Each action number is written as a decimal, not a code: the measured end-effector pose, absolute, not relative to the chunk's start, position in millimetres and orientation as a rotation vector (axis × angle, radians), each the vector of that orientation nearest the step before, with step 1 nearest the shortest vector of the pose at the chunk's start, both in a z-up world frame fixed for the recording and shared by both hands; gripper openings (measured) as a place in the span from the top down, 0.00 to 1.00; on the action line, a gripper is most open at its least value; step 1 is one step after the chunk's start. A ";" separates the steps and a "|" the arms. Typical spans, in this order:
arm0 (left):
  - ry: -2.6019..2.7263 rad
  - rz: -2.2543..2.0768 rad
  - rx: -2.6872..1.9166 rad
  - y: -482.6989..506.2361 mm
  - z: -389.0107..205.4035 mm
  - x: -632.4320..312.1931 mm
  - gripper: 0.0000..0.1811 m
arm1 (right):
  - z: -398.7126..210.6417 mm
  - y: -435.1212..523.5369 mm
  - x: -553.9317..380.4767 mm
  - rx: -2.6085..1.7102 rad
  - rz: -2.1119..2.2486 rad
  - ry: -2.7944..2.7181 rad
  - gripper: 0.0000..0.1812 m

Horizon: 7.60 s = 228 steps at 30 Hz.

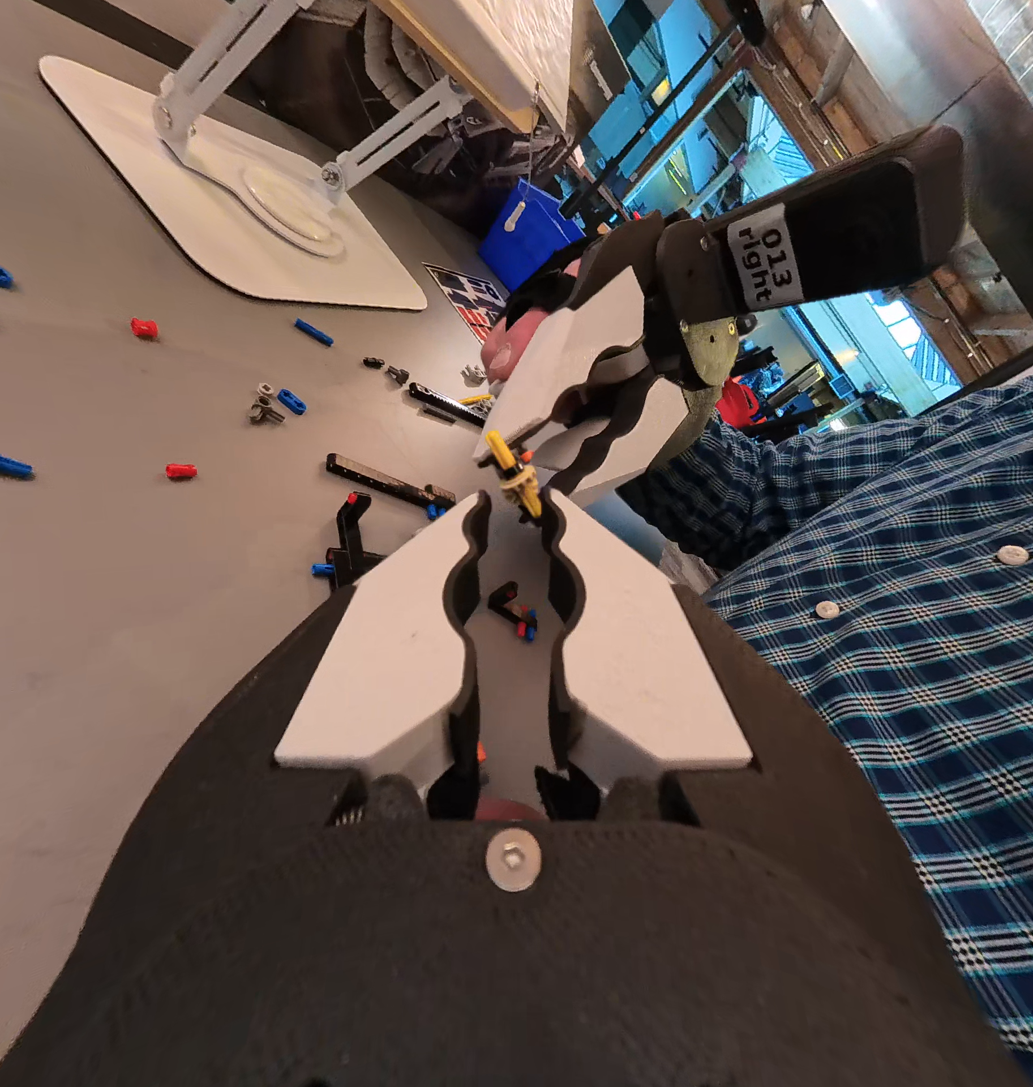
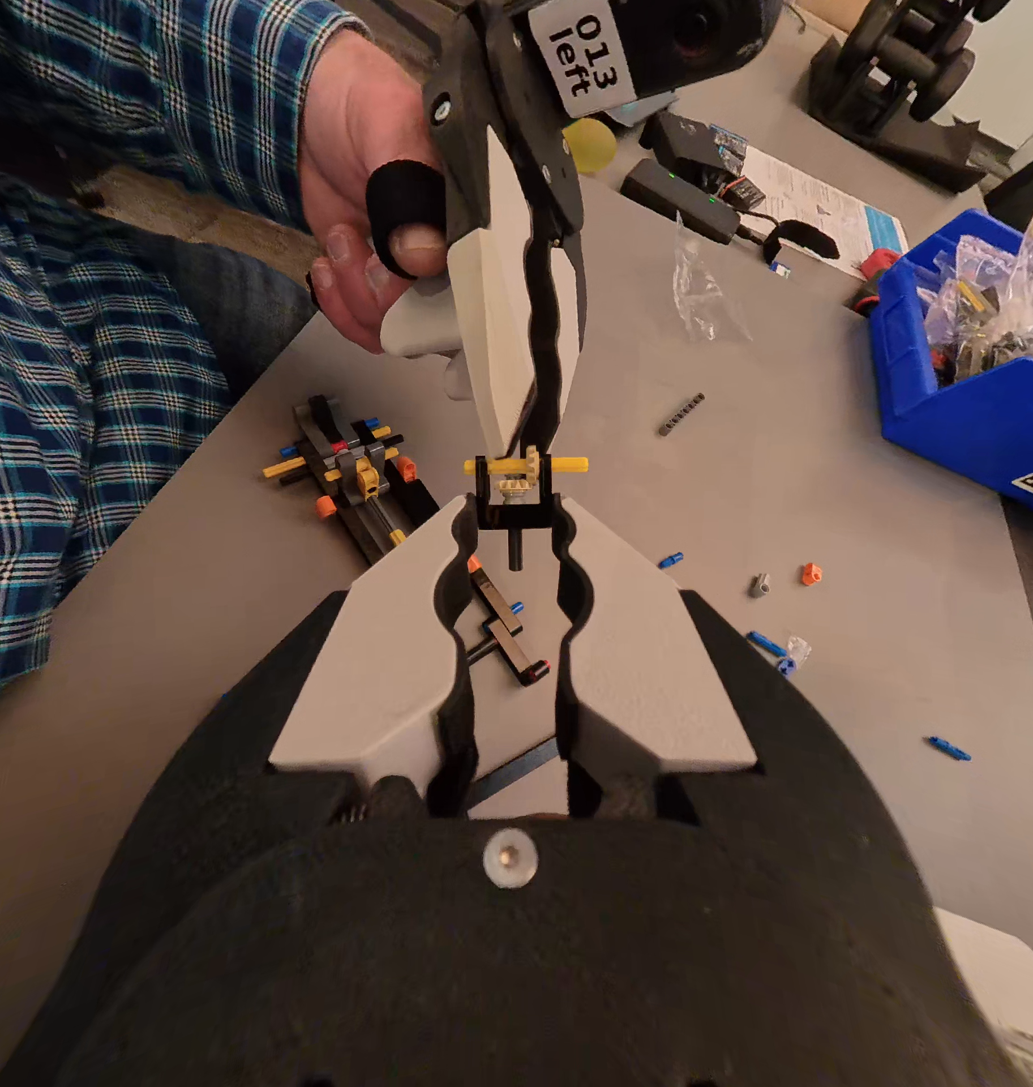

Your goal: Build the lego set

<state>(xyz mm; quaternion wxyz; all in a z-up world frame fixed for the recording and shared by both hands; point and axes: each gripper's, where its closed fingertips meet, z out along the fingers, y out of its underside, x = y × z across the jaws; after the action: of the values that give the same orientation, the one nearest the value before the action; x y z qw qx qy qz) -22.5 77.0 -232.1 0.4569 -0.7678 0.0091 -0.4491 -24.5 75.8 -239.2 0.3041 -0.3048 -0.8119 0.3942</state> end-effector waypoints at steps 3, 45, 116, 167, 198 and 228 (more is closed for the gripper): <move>0.014 -1.066 -1.910 76.1 -234.6 -26.5 0.87 | -239.3 79.3 -23.3 -0.841 1.048 -2.135 0.88; 0.602 -0.294 -1.916 71.3 -247.3 14.6 0.74 | -257.1 62.9 7.0 -1.053 1.212 -2.202 0.88; 0.556 -0.361 -1.944 14.2 -266.6 45.8 0.81 | -272.3 9.4 41.2 -1.397 1.364 -2.237 0.88; 0.089 -0.853 -1.704 16.0 -235.0 36.4 0.86 | -243.4 19.3 33.4 -0.936 1.068 -2.049 0.92; 0.294 0.004 -2.192 -18.0 -307.1 -30.4 0.65 | -284.5 67.6 21.4 -0.908 0.710 -2.335 0.98; 0.238 0.049 -2.317 -17.9 -332.9 -73.6 0.79 | -296.9 61.6 -20.3 -1.492 1.288 -2.899 0.97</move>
<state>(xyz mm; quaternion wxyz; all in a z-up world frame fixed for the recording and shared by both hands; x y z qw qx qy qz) -73.6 -17.9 -332.9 0.3948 -0.9137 0.0938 0.0194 -20.3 61.6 -296.9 -0.1808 -0.4185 -0.8134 0.3613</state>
